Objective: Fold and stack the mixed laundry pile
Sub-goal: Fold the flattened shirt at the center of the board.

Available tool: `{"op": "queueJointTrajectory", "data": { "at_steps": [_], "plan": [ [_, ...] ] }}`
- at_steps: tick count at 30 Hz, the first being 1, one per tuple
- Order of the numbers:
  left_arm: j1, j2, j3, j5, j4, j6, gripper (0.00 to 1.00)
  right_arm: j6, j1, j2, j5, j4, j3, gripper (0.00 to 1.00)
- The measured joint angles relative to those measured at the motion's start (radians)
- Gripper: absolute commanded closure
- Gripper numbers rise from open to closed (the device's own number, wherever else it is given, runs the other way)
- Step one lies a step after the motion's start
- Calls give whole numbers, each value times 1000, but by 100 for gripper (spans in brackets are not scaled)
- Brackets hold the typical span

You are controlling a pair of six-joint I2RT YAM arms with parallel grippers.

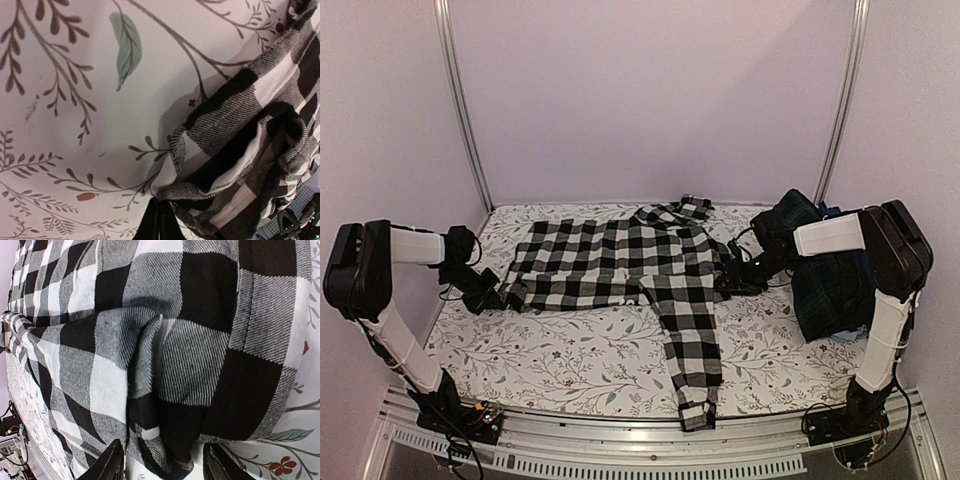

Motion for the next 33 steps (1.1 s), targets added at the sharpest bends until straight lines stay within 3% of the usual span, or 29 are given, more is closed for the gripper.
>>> {"op": "queueJointTrajectory", "data": {
  "at_steps": [10,15,17,19,20,21,33],
  "plan": [
    [0,12,-3,13,10,7,100,-46,6,-40,-15,-80,-22,48],
    [0,12,-4,16,15,7,100,-56,6,-22,-30,-91,-5,56],
    [0,12,-7,20,19,7,100,-55,6,-3,-46,-90,12,64],
    [1,12,-10,24,22,7,100,-55,6,15,-63,-81,24,80],
    [1,12,-12,27,25,7,100,-51,6,22,-74,-75,26,94],
    [1,12,-14,28,28,7,100,-45,5,29,-84,-71,26,99],
    [5,-6,-10,-37,-43,27,100,-27,-8,-42,-58,-106,-77,100]
  ]
}}
